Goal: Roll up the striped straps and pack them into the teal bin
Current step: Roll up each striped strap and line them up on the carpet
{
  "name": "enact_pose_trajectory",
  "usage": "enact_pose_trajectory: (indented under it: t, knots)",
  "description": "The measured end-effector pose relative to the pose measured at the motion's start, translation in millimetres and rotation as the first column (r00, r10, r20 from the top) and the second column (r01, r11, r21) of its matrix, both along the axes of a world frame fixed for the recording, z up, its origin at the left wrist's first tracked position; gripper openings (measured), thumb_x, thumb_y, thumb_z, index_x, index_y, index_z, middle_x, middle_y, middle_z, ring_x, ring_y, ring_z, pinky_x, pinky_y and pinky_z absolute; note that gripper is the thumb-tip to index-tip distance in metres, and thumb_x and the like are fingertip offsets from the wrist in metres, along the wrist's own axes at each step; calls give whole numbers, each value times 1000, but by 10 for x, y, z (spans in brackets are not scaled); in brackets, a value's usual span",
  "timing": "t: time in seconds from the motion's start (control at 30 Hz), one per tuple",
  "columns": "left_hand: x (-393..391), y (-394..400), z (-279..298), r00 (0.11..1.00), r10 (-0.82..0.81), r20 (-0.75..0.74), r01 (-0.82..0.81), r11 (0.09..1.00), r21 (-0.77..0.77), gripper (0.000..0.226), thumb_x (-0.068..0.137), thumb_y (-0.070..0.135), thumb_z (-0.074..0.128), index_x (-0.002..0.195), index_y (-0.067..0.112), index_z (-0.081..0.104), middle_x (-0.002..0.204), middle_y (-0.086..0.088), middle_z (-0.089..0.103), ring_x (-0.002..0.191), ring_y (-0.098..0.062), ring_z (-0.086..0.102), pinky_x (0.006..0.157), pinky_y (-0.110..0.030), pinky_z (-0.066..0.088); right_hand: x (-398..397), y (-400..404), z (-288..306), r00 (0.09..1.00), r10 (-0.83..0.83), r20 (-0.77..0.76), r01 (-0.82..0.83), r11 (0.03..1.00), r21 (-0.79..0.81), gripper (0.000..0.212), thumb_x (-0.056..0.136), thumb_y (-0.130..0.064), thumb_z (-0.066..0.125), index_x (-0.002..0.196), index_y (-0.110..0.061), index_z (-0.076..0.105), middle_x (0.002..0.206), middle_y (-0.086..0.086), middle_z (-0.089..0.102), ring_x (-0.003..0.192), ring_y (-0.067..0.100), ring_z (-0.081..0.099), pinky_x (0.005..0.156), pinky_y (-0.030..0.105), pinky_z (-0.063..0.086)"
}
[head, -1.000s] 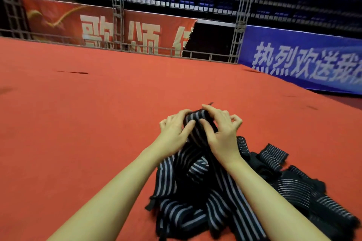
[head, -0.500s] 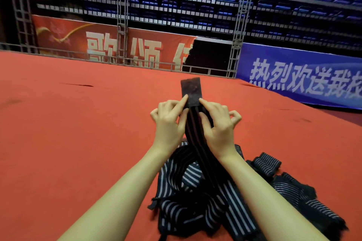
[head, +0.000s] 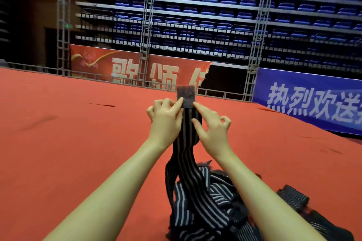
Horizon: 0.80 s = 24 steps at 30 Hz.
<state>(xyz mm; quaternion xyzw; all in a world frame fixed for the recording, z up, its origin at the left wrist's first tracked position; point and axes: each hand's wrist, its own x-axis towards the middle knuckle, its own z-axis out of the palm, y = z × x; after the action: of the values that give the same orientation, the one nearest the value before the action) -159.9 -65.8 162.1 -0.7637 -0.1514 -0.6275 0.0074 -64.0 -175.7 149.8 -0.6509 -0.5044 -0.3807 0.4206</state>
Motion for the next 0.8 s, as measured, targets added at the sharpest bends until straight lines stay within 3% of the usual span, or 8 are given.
enact_pose_trajectory:
  t: [0.2,0.43,0.57,0.67,0.8]
  knots:
    - [27,549,-789,983,4,-185,-36,985,-171,38,86,25,52,121,15,65,93,-2,61,95,-31,50,76,-33,15,46,462,-770,989,36,-143,-85,931,-354,49,99,-30,47,146,-35,34,151,-18,33,136,-5,29,97,27,11]
    - [455,1494,-1750,902,13,-431,-136,957,-256,43,87,26,53,126,10,60,98,-5,60,89,-31,53,73,-42,33,386,1340,-1454,965,-15,-261,-136,822,-552,50,102,-30,39,150,-34,24,157,-17,19,141,-3,18,102,29,8]
    - [796,1974,-2097,830,-57,-554,-183,912,-367,44,100,26,43,142,14,41,119,-6,51,107,-29,43,87,-42,27,743,1859,-1811,951,-80,-297,-145,735,-663,51,103,-32,33,152,-32,18,160,-13,12,143,0,12,110,38,6]
    - [968,2223,-2439,726,-65,-685,-282,880,-382,47,102,33,34,147,20,30,137,-2,39,120,-25,34,95,-38,25,952,2135,-2143,946,-156,-284,-134,610,-781,51,104,-39,24,153,-31,14,161,-11,4,146,6,6,114,45,3]
    - [1072,2390,-2810,556,-106,-824,-372,855,-362,48,103,38,27,148,23,28,156,-2,19,139,-26,20,109,-40,17,1153,2341,-2489,930,-256,-264,-163,356,-920,56,101,-53,11,153,-33,11,161,-11,-1,148,11,-5,115,50,-8]
